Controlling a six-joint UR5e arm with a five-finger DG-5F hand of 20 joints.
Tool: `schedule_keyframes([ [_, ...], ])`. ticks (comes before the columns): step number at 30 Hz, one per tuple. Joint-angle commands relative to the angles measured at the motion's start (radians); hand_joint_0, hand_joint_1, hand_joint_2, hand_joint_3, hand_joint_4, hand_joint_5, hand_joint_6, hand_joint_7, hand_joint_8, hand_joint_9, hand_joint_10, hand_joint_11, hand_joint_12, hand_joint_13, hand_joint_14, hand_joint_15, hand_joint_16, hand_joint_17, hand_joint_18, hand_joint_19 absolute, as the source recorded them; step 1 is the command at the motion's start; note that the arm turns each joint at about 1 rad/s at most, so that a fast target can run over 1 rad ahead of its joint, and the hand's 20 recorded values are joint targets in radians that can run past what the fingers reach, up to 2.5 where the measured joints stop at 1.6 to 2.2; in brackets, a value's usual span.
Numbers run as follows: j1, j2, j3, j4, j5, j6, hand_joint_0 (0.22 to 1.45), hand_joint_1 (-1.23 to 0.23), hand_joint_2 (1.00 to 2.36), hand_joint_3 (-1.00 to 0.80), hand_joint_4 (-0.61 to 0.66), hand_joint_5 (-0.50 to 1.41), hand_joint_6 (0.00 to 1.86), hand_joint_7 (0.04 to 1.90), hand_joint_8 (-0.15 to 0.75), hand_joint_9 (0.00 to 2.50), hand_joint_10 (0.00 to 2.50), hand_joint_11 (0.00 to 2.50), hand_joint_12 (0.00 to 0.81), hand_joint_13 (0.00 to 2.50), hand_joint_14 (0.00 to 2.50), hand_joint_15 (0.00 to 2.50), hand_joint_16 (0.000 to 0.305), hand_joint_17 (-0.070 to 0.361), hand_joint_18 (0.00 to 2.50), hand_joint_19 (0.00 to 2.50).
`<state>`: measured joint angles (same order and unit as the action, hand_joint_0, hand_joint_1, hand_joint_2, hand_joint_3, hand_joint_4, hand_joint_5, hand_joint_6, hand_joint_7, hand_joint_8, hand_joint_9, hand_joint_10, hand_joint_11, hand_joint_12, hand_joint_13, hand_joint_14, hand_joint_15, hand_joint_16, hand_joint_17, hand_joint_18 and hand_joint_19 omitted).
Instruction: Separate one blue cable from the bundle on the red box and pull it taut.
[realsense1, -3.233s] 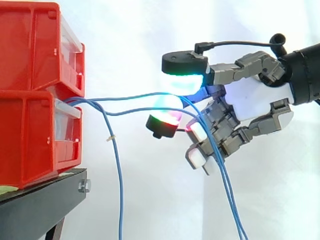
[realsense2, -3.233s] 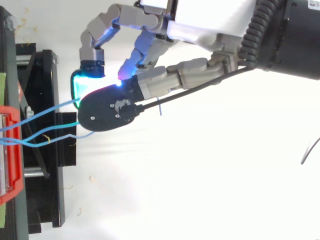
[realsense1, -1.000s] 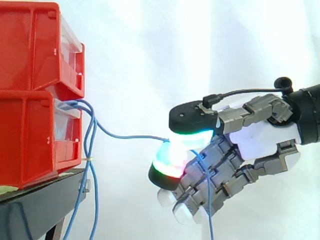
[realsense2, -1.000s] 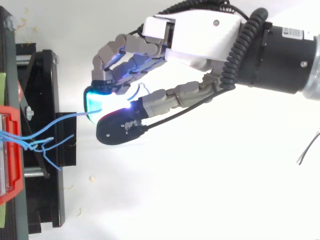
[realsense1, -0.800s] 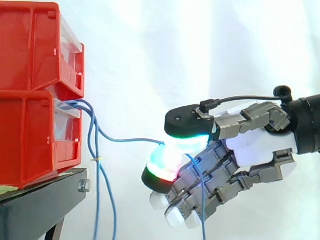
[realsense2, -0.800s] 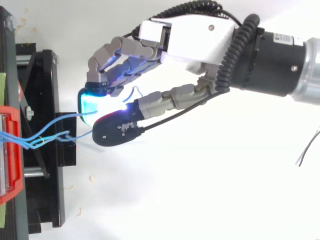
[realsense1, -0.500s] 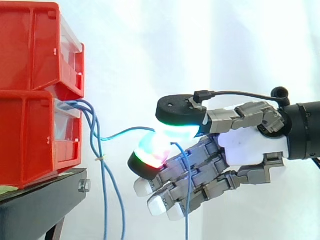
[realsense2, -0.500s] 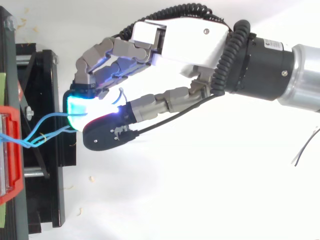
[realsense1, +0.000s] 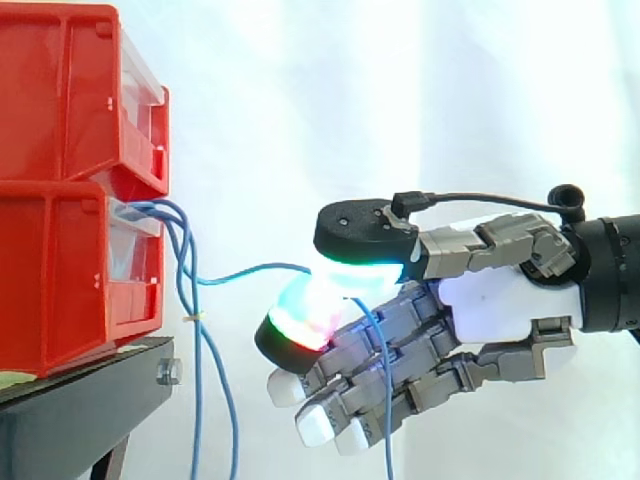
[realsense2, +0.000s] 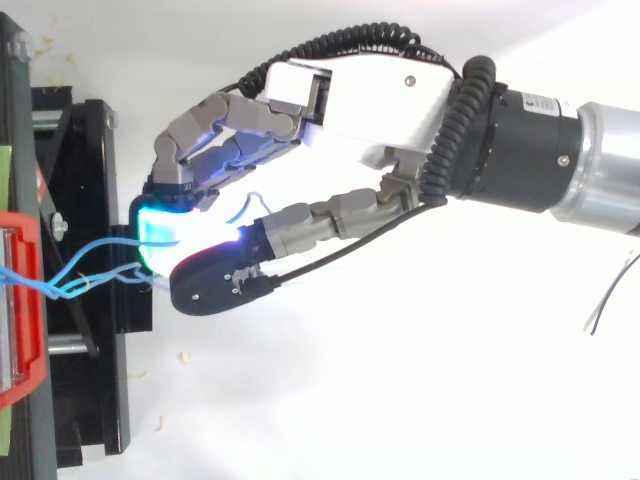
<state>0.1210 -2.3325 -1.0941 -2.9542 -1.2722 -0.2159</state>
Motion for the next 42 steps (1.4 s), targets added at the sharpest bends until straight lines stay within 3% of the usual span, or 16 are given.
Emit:
schedule_keyframes([
  [1, 0.000, 0.001, 0.000, 0.000, 0.000, 0.000, 0.61, -0.74, 1.02, -0.20, 0.03, -0.10, 0.94, 0.94, 0.189, 0.76, 0.01, 0.28, 0.270, 0.70, 0.02, 0.42, 0.043, 0.096, 0.47, 0.48],
  [42, 0.000, -0.001, 0.000, -0.002, 0.000, -0.002, 0.61, -0.74, 1.02, -0.20, 0.03, -0.10, 0.94, 0.92, 0.192, 0.80, 0.01, 0.34, 0.266, 0.74, 0.02, 0.45, 0.043, 0.096, 0.49, 0.50],
])
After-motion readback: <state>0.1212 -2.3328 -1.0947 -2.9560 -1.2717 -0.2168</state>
